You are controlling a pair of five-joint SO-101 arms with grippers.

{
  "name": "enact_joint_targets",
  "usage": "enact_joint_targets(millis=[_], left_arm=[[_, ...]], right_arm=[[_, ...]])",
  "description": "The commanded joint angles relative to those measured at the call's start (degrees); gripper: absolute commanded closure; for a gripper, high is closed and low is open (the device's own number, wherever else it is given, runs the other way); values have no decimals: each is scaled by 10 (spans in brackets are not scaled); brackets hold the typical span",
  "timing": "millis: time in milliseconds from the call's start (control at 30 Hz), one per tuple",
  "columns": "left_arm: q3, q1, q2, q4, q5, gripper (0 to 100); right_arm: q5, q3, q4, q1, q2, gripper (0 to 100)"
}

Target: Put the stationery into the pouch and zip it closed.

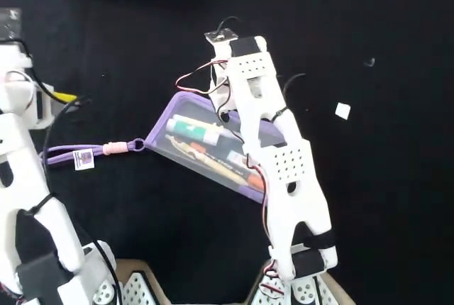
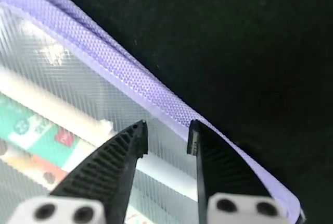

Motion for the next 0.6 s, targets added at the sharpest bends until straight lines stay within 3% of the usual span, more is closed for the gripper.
enact_joint_targets(millis=[0, 233, 567], left_arm=[[-103, 7, -14, 55, 24, 631], [-202, 7, -14, 136, 45, 632], [-305, 1, -14, 215, 45, 633]], right_arm=[[3, 14, 15, 12, 19, 840], [3, -11, 16, 20, -12, 840], [5, 61, 16, 34, -229, 840]])
